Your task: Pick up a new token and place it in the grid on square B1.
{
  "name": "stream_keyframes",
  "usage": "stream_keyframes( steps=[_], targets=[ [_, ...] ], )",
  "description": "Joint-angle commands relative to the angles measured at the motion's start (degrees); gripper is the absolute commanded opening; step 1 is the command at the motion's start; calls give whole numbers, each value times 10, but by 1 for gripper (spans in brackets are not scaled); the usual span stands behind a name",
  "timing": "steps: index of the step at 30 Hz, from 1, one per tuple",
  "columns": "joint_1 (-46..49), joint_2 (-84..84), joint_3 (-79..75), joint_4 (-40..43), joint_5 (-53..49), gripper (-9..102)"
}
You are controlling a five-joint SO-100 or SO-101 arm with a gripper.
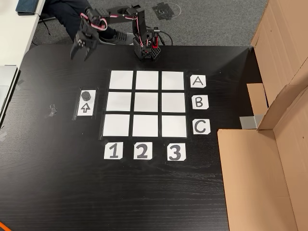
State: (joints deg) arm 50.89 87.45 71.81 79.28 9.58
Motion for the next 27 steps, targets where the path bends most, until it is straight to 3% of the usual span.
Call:
stream_keyframes(
  steps=[1,27],
  targets=[
    [-5,-26,-36,-10,-2,23],
    [-63,-257,-119,1,-27,27]
  ],
)
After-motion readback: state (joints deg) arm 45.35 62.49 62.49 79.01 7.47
